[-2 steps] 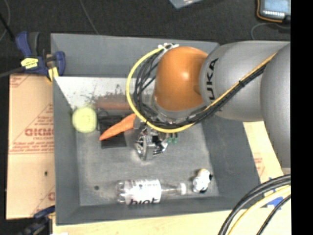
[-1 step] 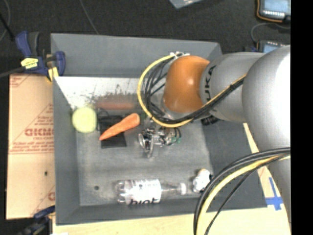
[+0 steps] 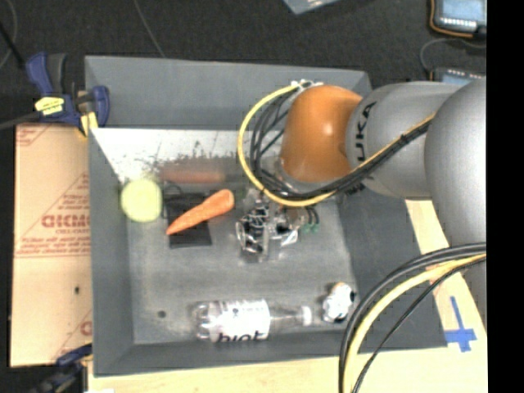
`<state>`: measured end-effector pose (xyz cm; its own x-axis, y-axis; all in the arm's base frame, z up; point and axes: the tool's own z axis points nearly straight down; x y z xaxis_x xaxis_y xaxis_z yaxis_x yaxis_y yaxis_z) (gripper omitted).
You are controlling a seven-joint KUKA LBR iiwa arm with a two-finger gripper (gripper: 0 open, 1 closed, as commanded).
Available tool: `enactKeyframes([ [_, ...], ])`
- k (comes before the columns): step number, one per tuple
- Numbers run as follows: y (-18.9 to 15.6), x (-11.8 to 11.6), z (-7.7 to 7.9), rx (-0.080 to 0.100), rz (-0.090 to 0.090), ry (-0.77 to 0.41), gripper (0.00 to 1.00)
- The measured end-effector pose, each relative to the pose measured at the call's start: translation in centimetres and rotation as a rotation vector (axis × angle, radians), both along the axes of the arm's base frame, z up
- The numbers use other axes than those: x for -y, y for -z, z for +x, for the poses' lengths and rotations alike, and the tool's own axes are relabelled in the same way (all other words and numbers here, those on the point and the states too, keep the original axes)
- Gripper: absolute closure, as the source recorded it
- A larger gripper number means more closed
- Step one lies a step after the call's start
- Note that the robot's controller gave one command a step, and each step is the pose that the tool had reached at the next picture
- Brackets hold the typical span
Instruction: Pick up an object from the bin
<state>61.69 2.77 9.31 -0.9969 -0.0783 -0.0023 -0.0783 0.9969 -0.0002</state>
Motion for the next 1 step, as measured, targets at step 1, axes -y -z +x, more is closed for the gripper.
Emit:
enactKeyframes([
  [1, -1.89, 0.37, 1.43, 0.017, 0.002, -0.026, 0.0],
])
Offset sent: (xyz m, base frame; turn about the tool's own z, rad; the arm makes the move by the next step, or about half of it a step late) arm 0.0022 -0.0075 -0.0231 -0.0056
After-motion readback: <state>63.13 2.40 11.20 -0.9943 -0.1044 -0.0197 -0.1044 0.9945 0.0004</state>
